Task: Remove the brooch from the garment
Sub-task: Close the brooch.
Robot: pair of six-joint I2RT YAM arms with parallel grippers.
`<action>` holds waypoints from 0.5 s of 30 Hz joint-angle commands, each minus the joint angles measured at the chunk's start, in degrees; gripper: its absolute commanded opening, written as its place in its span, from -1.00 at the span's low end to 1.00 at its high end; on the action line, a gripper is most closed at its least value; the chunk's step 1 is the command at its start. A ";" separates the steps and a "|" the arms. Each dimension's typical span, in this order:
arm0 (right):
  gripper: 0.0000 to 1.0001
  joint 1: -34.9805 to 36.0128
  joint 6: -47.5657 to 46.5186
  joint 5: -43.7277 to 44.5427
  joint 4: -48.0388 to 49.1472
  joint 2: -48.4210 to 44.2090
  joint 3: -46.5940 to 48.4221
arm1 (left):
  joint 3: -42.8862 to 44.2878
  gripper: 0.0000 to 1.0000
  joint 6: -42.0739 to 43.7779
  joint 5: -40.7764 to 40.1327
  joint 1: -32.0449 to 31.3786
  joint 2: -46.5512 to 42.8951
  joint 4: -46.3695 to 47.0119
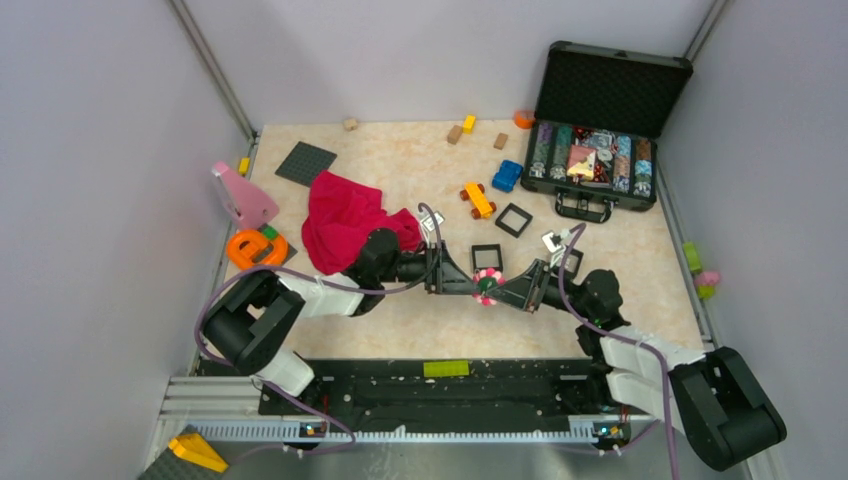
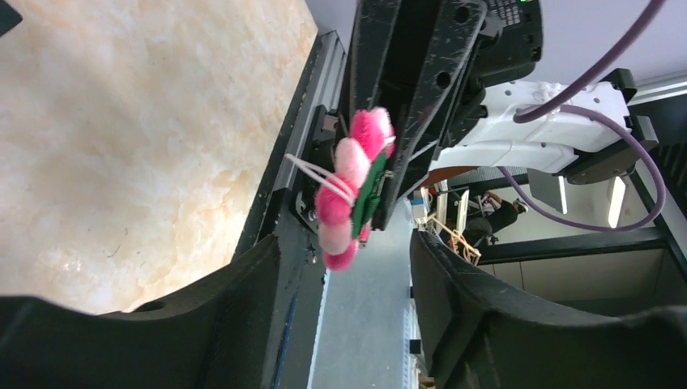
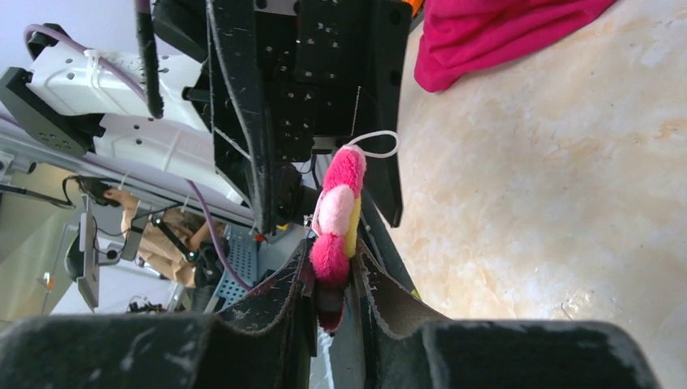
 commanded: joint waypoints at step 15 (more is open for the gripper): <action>-0.97 0.39 1.60 -3.30 6.34 0.85 1.42 | 2.06 0.14 -1.80 3.43 -0.59 0.43 8.28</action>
